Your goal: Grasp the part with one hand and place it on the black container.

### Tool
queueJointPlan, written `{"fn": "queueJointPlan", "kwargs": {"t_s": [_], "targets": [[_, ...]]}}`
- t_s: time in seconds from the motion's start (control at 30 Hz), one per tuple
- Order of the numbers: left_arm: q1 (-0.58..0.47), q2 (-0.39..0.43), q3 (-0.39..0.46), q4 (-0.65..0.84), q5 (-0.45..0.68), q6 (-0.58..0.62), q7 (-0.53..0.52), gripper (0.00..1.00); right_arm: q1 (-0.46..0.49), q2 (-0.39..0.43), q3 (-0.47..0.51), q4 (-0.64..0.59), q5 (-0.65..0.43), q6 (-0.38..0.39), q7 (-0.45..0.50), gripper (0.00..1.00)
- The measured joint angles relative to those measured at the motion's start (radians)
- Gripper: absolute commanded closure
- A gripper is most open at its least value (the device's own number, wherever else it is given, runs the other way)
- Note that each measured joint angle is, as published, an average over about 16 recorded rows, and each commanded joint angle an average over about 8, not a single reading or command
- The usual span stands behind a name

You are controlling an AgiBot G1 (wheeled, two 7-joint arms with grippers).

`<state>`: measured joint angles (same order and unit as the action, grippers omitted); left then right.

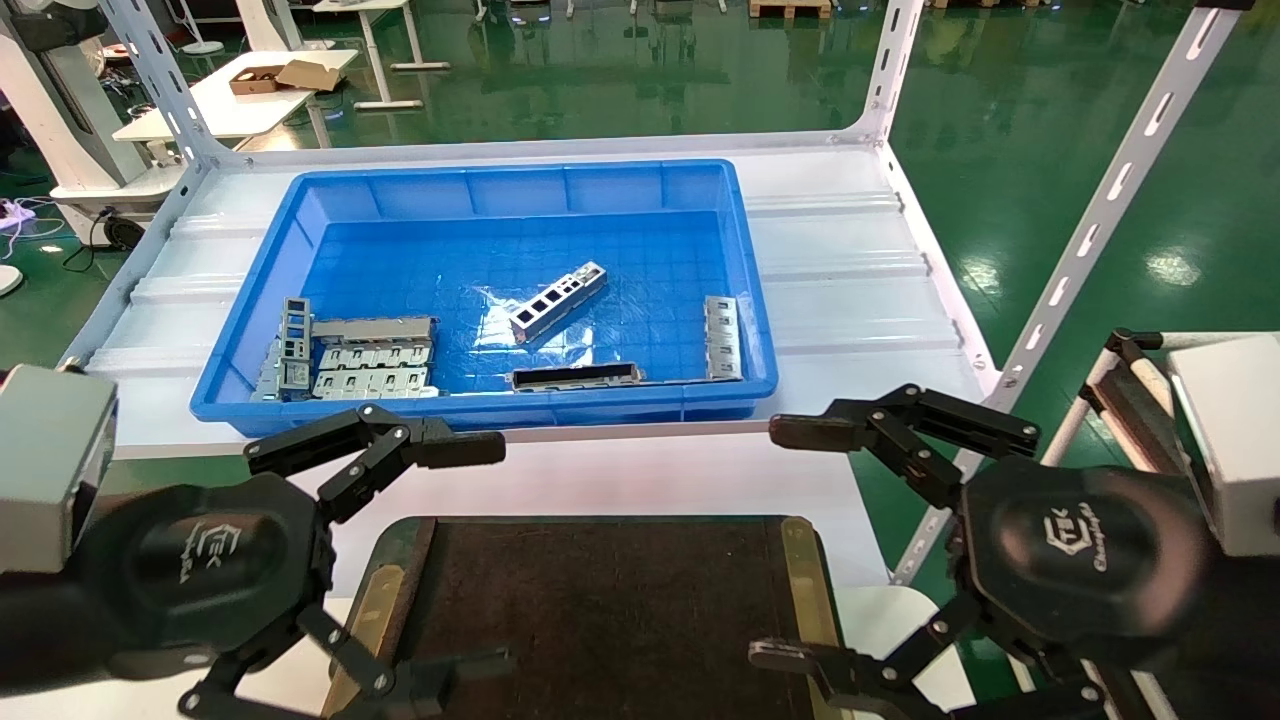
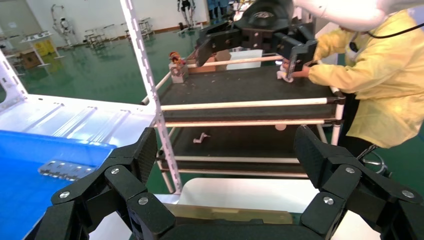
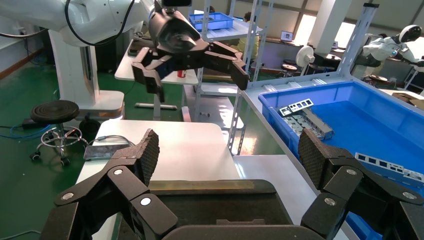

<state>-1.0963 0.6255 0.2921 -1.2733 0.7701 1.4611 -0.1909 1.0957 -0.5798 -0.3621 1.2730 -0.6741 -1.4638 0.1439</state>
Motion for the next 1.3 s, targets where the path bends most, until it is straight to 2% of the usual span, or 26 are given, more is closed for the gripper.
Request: {"fn": "queueJointPlan", "kwargs": {"t_s": [0.27, 0.57, 0.9, 1.3], "targets": [[-0.050, 0.055, 0.034, 0.043, 0.082, -0.077, -0.021, 0.00, 0.000, 0.000, 0.000, 0.000, 0.000, 0.000, 0.000, 0.00], [-0.146, 0.175, 0.090, 0.183, 0.214, -0.204, -0.020, 0.00, 0.000, 0.000, 0.000, 0.000, 0.000, 0.000, 0.000, 0.00], [-0.283, 0.347, 0.134, 0.483, 0.329, -0.340, 0.046, 0.00, 0.000, 0.000, 0.000, 0.000, 0.000, 0.000, 0.000, 0.00], [-0.440, 0.544, 0.156, 0.901, 0.412, -0.526, 0.231, 0.00, 0.000, 0.000, -0.001, 0.000, 0.000, 0.000, 0.000, 0.00]]}}
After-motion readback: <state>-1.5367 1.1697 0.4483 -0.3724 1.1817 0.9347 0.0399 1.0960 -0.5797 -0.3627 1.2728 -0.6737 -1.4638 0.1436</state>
